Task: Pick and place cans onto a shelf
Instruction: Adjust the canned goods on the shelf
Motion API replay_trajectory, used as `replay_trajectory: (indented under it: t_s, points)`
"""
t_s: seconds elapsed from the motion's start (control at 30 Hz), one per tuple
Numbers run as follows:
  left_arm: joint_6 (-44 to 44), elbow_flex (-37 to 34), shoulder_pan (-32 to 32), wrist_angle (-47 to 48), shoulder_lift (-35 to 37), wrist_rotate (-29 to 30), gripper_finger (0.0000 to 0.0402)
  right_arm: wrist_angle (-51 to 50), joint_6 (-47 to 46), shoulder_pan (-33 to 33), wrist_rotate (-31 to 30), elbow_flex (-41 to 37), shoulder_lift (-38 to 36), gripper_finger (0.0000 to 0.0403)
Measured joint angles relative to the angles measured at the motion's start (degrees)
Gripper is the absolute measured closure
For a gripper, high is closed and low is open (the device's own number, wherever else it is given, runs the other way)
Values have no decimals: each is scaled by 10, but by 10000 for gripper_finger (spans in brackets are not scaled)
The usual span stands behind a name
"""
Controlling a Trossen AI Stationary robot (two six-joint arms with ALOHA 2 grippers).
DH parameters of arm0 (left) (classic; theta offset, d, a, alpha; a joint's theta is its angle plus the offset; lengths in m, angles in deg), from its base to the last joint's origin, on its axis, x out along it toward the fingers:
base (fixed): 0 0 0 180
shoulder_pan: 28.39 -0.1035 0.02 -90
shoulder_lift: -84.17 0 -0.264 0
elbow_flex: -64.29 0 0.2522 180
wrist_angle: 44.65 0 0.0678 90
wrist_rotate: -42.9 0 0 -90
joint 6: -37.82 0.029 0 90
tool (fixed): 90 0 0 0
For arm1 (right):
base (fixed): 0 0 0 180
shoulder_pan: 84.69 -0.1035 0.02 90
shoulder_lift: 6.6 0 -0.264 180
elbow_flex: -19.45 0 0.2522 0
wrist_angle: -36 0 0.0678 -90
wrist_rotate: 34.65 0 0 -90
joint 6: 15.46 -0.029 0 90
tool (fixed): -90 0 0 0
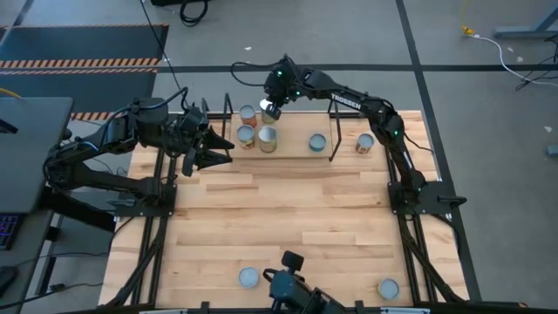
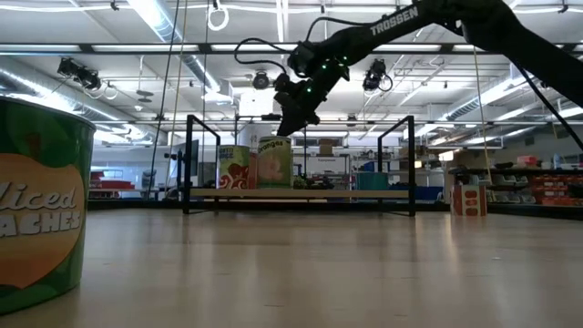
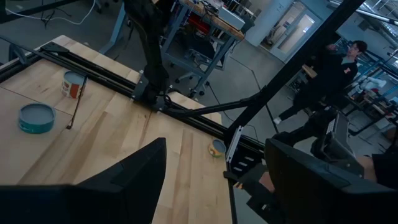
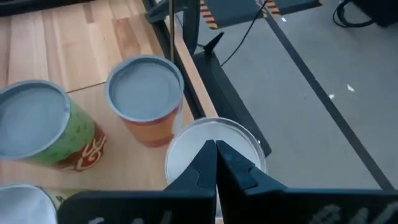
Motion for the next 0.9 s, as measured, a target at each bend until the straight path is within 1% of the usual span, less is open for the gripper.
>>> replay_trajectory:
  t_s: [0.33, 0.6, 0.9]
  points:
    - [0, 0, 0, 0, 0, 0, 127, 25, -5, 1, -7, -57, -2, 400]
    - [0, 0, 0, 0, 0, 0, 127, 12, -17, -16, 17, -58, -3, 400]
    - [0, 0, 0, 0, 0, 0, 127, 6, -28, -21, -5, -57, -3, 400]
